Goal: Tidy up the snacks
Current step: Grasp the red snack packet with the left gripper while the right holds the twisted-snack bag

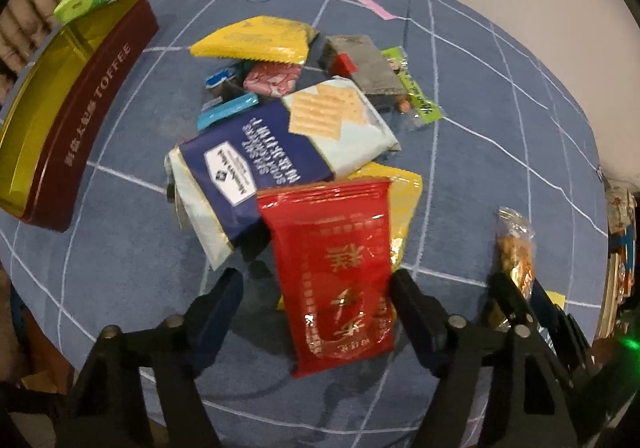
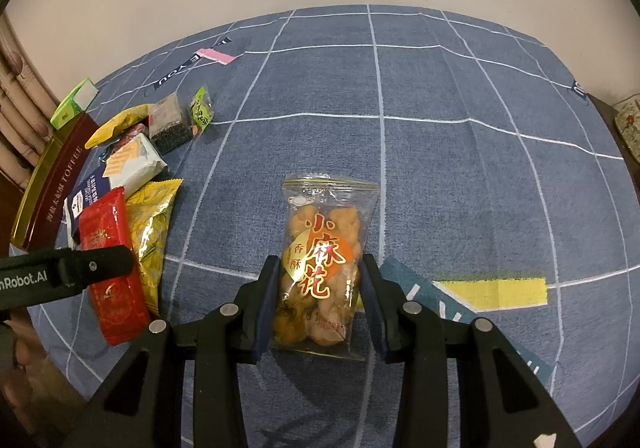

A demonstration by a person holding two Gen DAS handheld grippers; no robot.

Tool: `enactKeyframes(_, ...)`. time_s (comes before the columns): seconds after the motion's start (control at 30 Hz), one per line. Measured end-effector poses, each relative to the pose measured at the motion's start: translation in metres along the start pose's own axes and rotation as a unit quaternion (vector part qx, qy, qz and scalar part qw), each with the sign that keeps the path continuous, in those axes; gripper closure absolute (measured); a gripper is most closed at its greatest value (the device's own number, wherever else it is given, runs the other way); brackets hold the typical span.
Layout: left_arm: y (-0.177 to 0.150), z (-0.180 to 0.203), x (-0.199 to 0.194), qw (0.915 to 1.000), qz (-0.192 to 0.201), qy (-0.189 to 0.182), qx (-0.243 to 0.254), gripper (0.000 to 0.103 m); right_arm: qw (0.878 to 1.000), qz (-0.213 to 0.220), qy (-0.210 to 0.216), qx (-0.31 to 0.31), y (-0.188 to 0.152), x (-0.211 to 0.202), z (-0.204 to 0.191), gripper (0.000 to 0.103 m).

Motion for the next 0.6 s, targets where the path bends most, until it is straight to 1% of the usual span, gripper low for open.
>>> enactKeyframes(0.07,-0.001,0.002,-0.001,0.9998,-0.003,-0.016,0.007,0.046,1.000,0.000,0.001,0.000,0.000,0.000,0.001,0.066)
enactKeyframes(0.1,-0.001,0.003,-0.002,0.9997,-0.007,-0.024,0.009,0.050,1.000,0.000,0.001,0.000,0.000,0.000,0.001,0.066)
enactKeyframes(0.17,-0.002,0.003,-0.004,0.9995,-0.010,-0.025,0.017,0.051,1.000,0.001,0.001,-0.001,0.000,0.000,0.002,0.066)
enactKeyframes(0.37,-0.008,-0.006,-0.011,0.9984,-0.012,-0.044,0.032,0.055,1.000,0.002,-0.003,-0.002,-0.001,0.000,0.000,0.066)
enactKeyframes(0.43,-0.009,-0.007,-0.013,0.9977,-0.014,-0.051,0.043,0.055,1.000,0.001,-0.004,-0.004,-0.001,0.000,0.001,0.065)
enactKeyframes(0.5,-0.012,-0.007,-0.016,0.9971,-0.015,-0.049,0.057,0.055,1.000,0.002,-0.005,-0.003,-0.001,0.000,0.001,0.065)
enactKeyframes(0.6,-0.018,-0.010,-0.019,0.9962,-0.023,-0.057,0.062,0.055,1.000,0.002,-0.008,-0.005,-0.001,0.000,0.000,0.065)
Point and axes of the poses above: each gripper's, at about its wrist camera, not at the fingertips, and x roughly the way its jaws point, z to its right, y to its top, the point moved 3 cm from there along x, roughly the way its jaws point, and after that the axes turned 8 degrees about -y, right-handed, at the moved point
